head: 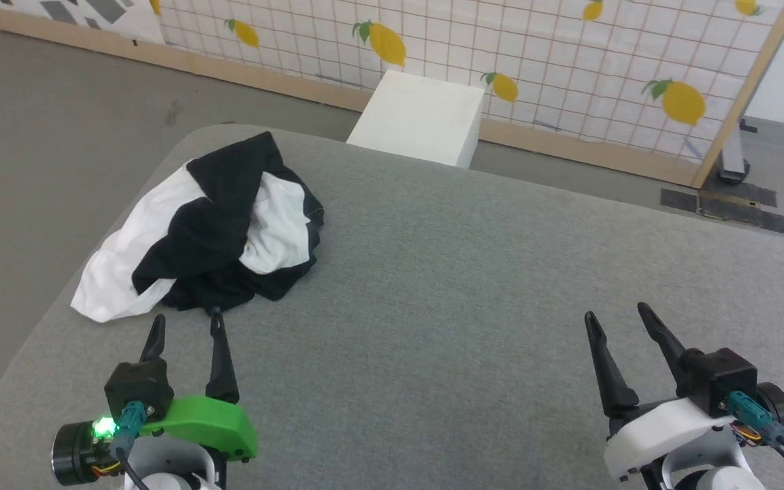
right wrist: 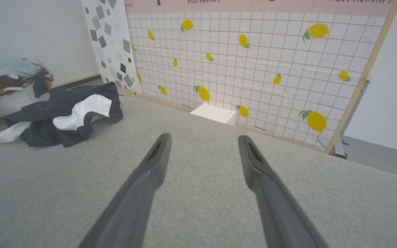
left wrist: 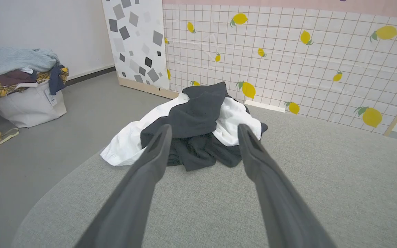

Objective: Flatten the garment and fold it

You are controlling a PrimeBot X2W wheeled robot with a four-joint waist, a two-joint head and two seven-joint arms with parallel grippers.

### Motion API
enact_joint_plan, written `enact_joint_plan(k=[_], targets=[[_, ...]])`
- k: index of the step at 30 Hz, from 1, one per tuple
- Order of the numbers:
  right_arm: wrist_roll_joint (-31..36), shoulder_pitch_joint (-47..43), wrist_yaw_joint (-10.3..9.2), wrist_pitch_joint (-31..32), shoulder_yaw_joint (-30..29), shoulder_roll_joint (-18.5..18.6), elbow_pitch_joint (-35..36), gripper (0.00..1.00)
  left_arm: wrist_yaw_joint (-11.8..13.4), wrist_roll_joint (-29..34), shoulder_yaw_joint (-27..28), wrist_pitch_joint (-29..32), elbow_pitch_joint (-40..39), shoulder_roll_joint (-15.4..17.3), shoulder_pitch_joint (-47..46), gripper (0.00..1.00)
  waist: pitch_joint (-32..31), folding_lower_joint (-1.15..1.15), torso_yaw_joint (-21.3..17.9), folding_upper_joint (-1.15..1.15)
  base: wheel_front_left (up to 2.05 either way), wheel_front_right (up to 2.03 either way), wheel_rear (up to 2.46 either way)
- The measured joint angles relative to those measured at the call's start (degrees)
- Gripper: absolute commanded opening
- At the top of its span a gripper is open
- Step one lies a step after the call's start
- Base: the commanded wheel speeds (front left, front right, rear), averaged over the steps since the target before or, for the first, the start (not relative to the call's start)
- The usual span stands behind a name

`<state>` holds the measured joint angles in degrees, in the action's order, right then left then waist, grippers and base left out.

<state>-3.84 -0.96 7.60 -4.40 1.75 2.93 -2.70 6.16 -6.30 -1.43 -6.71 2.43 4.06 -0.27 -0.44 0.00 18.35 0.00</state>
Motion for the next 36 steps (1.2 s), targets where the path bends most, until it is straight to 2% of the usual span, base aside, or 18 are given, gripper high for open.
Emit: enact_joint_plan(k=[36], targets=[[-1.41,0.05,0.00,-1.68,2.19,-0.02,-0.15,1.00,4.98,-4.03,-0.40,-4.23,0.87,0.51,1.38,1.00,0.40,0.00,11.31,0.00,-0.02,-0.02,-0.02]])
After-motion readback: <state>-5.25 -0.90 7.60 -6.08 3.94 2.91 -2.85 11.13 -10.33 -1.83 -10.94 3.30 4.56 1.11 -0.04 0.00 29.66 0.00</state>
